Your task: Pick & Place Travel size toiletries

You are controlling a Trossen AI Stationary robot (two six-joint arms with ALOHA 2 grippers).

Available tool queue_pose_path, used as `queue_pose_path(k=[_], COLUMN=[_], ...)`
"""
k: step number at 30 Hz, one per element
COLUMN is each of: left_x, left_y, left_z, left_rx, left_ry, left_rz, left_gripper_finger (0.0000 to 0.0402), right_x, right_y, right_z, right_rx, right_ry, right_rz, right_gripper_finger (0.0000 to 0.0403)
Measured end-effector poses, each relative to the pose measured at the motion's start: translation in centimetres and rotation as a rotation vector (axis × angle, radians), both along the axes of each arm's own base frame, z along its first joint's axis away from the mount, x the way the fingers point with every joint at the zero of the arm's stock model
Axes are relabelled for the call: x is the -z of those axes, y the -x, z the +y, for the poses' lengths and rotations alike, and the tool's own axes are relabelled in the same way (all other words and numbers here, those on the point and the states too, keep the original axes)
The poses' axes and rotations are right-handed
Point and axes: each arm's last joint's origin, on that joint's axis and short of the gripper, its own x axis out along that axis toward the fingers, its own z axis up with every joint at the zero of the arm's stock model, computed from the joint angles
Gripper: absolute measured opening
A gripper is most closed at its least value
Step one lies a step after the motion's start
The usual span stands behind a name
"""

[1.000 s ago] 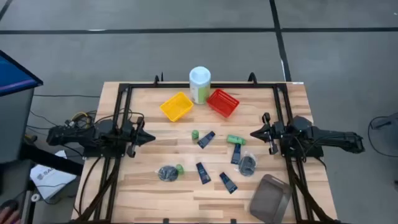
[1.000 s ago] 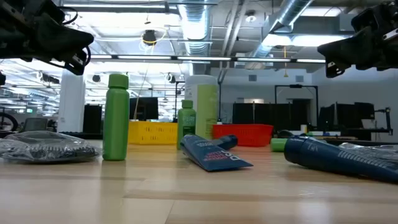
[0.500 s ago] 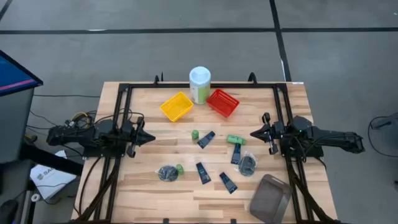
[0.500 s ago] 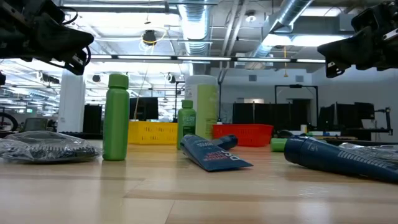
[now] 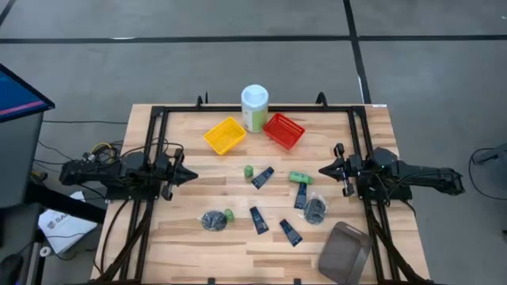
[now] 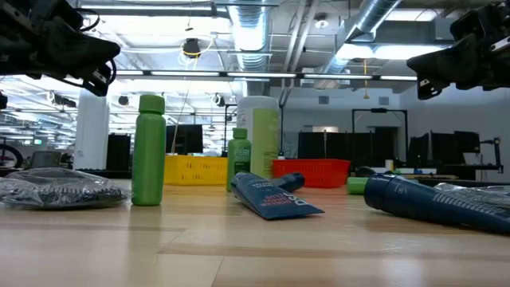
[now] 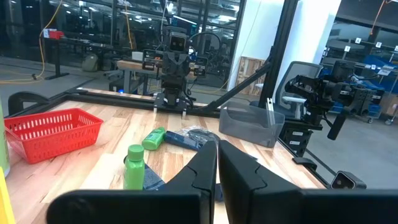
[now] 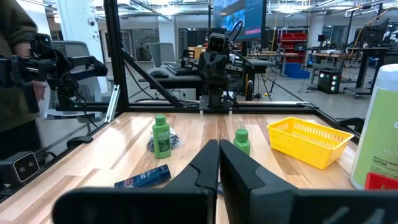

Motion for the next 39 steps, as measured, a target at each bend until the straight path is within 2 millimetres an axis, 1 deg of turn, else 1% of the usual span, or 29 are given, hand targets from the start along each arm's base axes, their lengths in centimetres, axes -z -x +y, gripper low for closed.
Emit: queue_pose_path(k=[30,33,39], left_x=[-0.30,-0.32,-0.39], left_y=[0.02,0.03,0.03], left_z=[0.00,0.00,0.00], left_rx=[-0.001,0.000,-0.001], left_ry=[-0.004,-0.004,-0.005], left_rz=[-0.031,-0.034,-0.041], left_gripper_finger=[0.0011,0.0011,0.0011], right_x=[-0.08,-0.25,-0.82], right_y=[0.00,0.02,0.09], right_z=[0.00,0.02,0.03], right_rx=[0.000,-0.008,-0.033], right_ry=[-0.003,-0.119,-0.459], right_rz=[-0.008,-0.010,-0.025], right_gripper_finger=[0.0007,0.0007,0.0007])
